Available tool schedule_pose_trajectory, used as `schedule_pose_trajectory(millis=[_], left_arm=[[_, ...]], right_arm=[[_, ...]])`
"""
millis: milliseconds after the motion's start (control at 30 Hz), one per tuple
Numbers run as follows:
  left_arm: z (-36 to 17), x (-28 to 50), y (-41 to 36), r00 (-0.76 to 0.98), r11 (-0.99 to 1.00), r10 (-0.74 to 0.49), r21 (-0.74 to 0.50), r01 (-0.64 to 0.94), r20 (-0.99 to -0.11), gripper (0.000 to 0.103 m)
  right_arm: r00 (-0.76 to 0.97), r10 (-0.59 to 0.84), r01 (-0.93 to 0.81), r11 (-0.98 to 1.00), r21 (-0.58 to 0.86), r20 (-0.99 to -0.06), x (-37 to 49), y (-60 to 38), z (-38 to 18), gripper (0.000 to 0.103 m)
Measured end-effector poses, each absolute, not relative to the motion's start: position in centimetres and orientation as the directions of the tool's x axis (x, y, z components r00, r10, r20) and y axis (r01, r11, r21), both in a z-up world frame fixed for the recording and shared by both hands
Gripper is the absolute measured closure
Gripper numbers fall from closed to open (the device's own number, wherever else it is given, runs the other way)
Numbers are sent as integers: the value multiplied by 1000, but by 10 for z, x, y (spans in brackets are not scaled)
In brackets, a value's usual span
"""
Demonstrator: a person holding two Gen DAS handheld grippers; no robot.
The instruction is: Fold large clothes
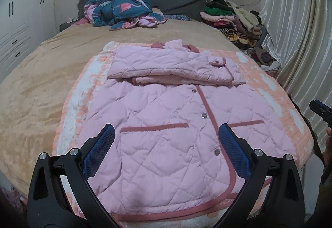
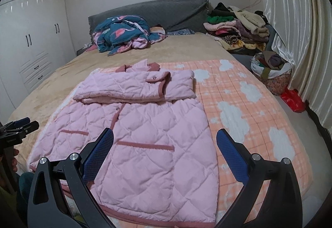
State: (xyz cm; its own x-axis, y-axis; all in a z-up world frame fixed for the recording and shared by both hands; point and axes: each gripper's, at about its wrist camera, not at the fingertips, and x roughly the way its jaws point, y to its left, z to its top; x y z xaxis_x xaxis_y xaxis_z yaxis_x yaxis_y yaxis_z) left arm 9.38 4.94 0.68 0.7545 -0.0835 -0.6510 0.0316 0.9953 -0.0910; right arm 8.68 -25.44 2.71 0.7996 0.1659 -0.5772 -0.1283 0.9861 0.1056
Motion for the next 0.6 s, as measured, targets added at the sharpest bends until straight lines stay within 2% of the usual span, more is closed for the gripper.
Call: schedule_pose_trajectory(millis=[600], left_arm=[[-26,94,79,705,997,-43,-74,-13,-707,9]], right_arm=[[753,141,-90,990,110,-643,93,-262,-6,4]])
